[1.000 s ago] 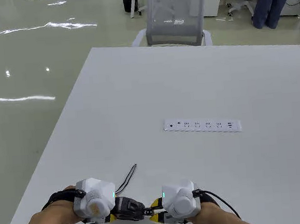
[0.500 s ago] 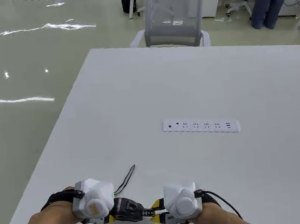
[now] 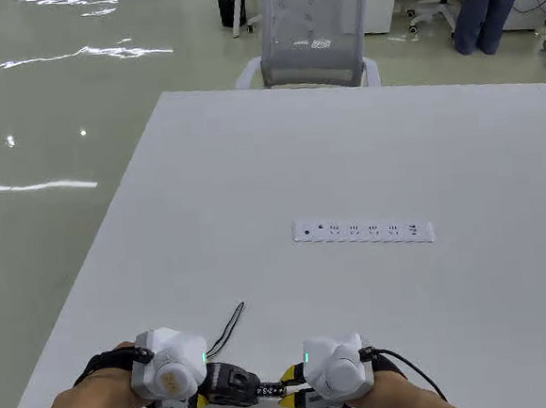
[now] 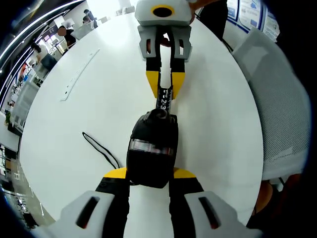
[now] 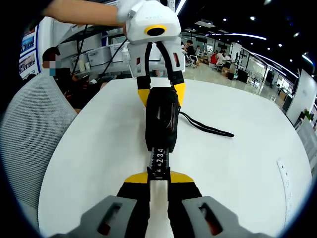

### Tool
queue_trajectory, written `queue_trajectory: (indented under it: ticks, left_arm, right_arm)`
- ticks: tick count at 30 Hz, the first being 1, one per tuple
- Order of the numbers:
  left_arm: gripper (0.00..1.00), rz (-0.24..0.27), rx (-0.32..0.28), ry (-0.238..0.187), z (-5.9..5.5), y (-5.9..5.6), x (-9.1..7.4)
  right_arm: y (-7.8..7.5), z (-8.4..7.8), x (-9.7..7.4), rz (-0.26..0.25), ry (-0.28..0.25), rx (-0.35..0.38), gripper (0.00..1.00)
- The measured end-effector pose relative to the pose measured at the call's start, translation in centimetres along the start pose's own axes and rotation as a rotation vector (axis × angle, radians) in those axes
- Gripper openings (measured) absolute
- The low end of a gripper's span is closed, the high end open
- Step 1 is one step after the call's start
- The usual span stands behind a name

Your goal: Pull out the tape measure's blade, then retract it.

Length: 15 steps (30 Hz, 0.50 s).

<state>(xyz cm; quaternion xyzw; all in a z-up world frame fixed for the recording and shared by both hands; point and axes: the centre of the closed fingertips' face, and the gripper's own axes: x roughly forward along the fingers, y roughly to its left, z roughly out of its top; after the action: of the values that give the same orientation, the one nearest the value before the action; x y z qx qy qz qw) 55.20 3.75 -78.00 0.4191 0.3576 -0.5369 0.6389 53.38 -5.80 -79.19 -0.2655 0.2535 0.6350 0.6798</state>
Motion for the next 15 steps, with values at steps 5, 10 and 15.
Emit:
queue_trajectory:
  ticks: [5, 10, 15]
  left_arm:
    - [0.26, -0.002, -0.001, 0.003, 0.05, 0.01, 0.1]
    - [0.26, -0.002, -0.002, 0.004, 0.0, -0.03, 0.14]
    - [0.26, -0.002, -0.005, 0.005, -0.01, -0.04, 0.17]
  right_arm:
    - [0.05, -0.39, -0.27, 0.001, -0.001, 0.005, 0.1]
    - [0.07, -0.58, -0.48, 0.001, -0.002, 0.004, 0.1]
    - [0.08, -0.78, -0.73, -0.001, -0.003, 0.0, 0.1]
